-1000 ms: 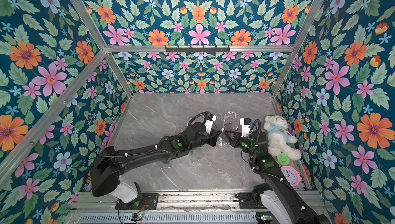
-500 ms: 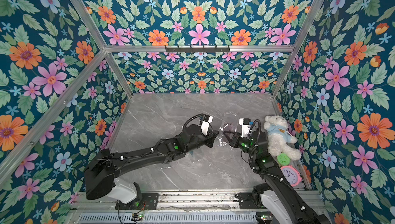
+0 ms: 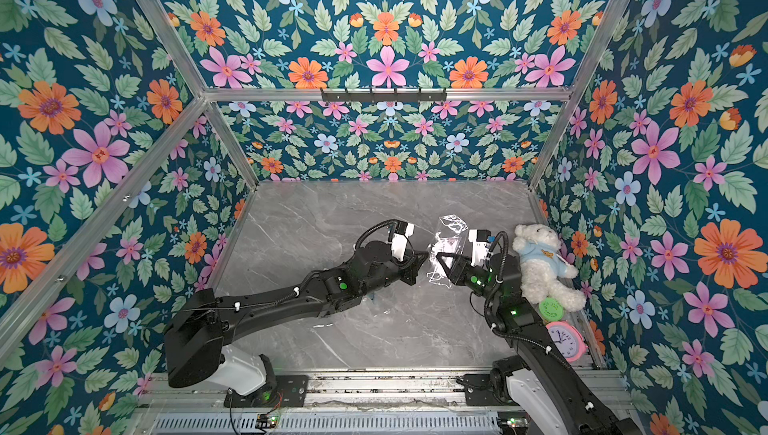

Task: Open the ruler set and take out the ruler
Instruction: Open the ruler set bag.

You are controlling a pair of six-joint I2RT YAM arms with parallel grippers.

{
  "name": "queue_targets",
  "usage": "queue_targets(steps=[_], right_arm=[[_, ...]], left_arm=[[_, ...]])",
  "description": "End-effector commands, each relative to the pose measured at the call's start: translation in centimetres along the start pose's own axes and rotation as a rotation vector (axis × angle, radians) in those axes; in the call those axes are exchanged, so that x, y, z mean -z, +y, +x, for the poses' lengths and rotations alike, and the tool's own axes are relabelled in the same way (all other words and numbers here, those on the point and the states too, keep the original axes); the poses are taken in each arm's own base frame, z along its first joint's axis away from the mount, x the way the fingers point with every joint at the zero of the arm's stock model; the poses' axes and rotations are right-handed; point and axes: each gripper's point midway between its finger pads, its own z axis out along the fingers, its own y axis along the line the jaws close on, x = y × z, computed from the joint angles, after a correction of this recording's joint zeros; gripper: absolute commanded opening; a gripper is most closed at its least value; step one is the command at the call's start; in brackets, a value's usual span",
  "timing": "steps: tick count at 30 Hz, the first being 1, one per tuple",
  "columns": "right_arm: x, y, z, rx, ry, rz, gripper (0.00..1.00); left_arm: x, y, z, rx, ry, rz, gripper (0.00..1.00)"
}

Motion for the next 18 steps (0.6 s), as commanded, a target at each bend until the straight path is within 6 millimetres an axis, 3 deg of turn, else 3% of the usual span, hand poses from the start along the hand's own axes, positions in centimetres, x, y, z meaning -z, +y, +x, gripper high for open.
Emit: queue_targets(steps=[1, 6, 11, 14, 18], right_arm=[[0.2, -2.0, 0.0, -0.024, -0.022, 0.105, 0.47], [0.5, -1.8, -0.3, -0.012, -0.023, 0.112, 0.66], [1.4, -1.4, -0.6, 0.006, -0.024, 0.141, 0.68], [2.0, -0.7, -0.7, 0.0, -0.005, 0.15, 0.61], [2.2, 1.2, -0.8, -0.004, 0.025, 0.145, 0.38]], left_arm=[[0.5, -1.4, -2.1, -0.001, -0.073, 0.048, 0.0], [1.0, -0.7, -2.2, -0.033, -0.071, 0.009, 0.0], [1.2, 0.7, -2.1, -0.106, -0.039, -0.088, 0.0], [0.9, 1.4, -1.8, -0.15, -0.012, -0.138, 0.0], [0.0, 2.2, -1.3, -0.179, 0.014, -0.178, 0.0]])
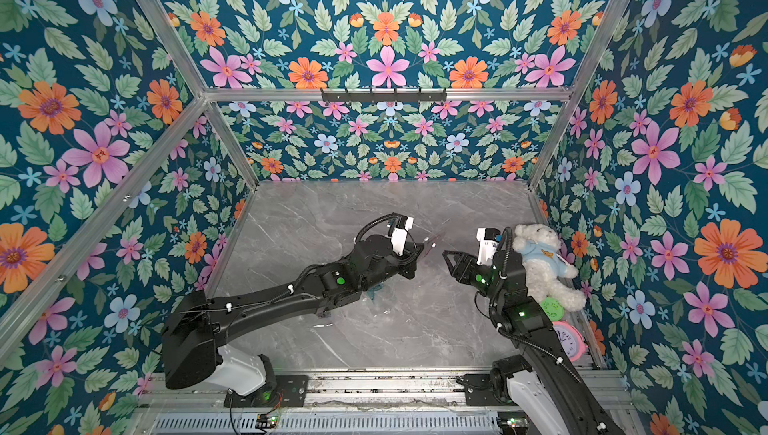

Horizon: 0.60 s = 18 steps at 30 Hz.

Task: Open the ruler set and take out the ruler
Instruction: Open the ruler set bag.

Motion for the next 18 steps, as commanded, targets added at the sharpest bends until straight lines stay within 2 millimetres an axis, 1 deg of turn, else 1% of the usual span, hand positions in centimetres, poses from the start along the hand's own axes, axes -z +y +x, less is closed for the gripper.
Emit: queue_targets(steps=[1, 2, 5, 8, 12, 18], right_arm=[[0.4, 0.8, 0.4, -0.004, 0.038, 0.027, 0.32], [0.6, 1.4, 0.3, 0.004, 0.037, 0.023, 0.26], [0.8, 2.9, -0.3, 0.011, 0.03, 0.009, 0.16], [0.3, 3.5, -0.4, -0.013, 0.041, -0.015, 0.12], [-1.3, 2.7, 0.1, -0.051, 0.071, 0.001, 0.07], [-3.3, 1.3, 0.9, -0.076, 0.095, 0.023, 0.06]], left_arm=[[-0.6, 1.0, 0.7, -0.049, 0.023, -0.057, 0.0], [-0.9, 1.1, 0.9, -0.051, 0.029, -0.06, 0.0], [-1.5, 1.2, 1.3, -0.052, 0.035, -0.067, 0.0], [-1.6, 1.1, 1.2, -0.046, 0.028, -0.061, 0.0], [-1.6, 1.0, 0.9, -0.036, 0.014, -0.056, 0.0], [-1.5, 0.6, 0.9, -0.021, 0.009, -0.023, 0.0]])
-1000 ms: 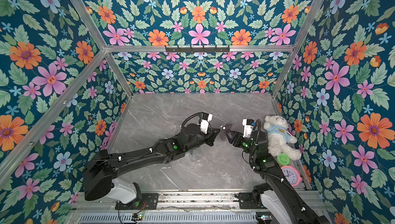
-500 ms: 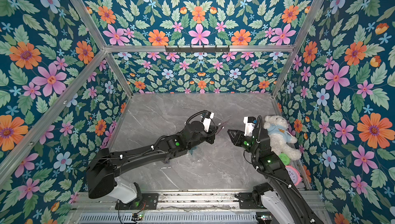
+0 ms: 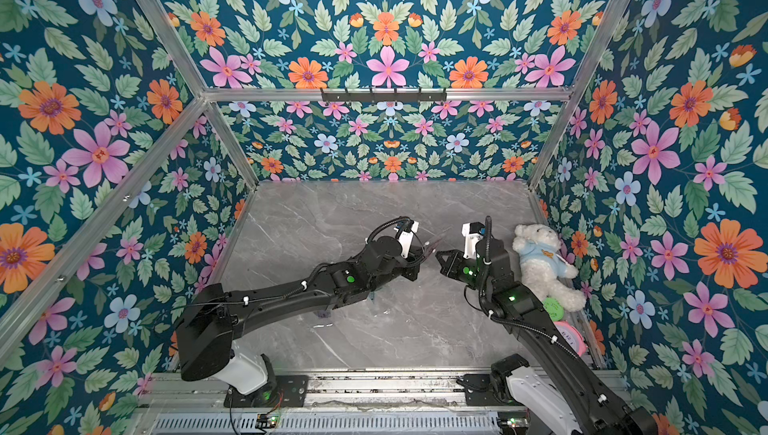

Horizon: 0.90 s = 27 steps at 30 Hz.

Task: Open the ruler set and take out the ruler
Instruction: Open the ruler set bag, then take out the ruler from the ruler set bag.

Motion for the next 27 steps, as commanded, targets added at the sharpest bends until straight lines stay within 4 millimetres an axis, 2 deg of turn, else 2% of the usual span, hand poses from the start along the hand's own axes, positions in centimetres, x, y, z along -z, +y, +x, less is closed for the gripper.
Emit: queue_targets(steps=[1, 12, 23, 27], right_arm=[[-0.6, 0.5, -0.7, -0.012, -0.021, -0.024, 0.06], [-0.8, 1.8, -2.0, -0.005, -0.033, -0.041, 0.07], [-3.2, 0.7, -1.8, -0.033, 0.015, -0.004, 0.07], [-3.9, 0.1, -1.7, -0.038, 0.033, 0.023, 0.11]], left_arm=[[0.2, -0.7, -1.0, 0.016, -0.033, 0.035, 0.0], [0.1, 0.4, -0.8, 0.028, -0.039, 0.015, 0.0], [0.2, 0.0, -1.4, 0.031, -0.056, 0.055, 0.0], [0.3, 0.1, -1.5, 0.025, -0.061, 0.052, 0.0]])
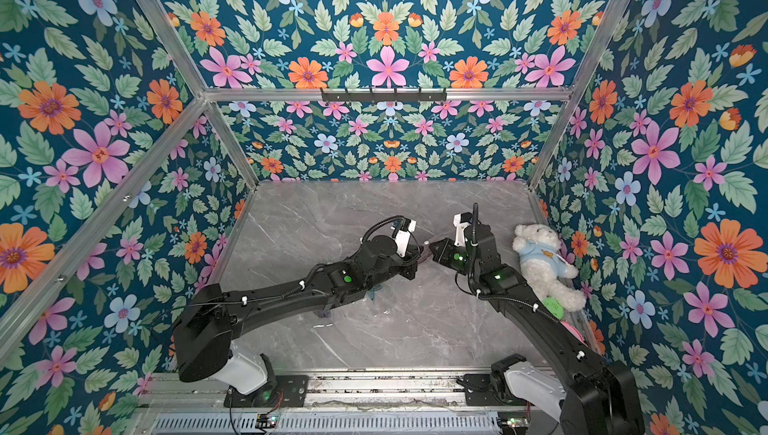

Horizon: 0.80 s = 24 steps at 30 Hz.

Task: Open the ruler set and take out the ruler
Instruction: Take out the ruler from the ruler set bag.

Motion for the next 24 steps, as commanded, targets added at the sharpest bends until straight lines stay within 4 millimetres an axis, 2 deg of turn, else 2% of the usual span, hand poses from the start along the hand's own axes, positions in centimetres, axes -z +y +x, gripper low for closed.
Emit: queue_targets(steps=[1, 5, 12, 20, 24], right_arm=[[-0.4, 0.0, -0.2, -0.007, 0.003, 0.006, 0.13], [-0.8, -1.1, 0.2, -0.008, 0.016, 0.05, 0.22], [-1.8, -1.8, 0.2, -0.013, 0.022, 0.067, 0.29], [-2.9, -1.5, 0.2, -0.04, 0.039, 0.038, 0.29], [-3.3, -1.1, 0.6, -0.041, 0.058, 0.024, 0.24]], left_arm=[[0.3, -0.3, -1.2, 0.003, -0.047, 0.014, 0.0], [0.7, 0.0, -1.8, 0.005, -0.065, 0.014, 0.0], [0.5, -0.5, -1.7, 0.009, -0.058, 0.048, 0.0], [0.6, -0.3, -1.4, 0.016, -0.054, 0.047, 0.0], [0.6, 0.0, -1.4, 0.018, -0.06, 0.035, 0.0]])
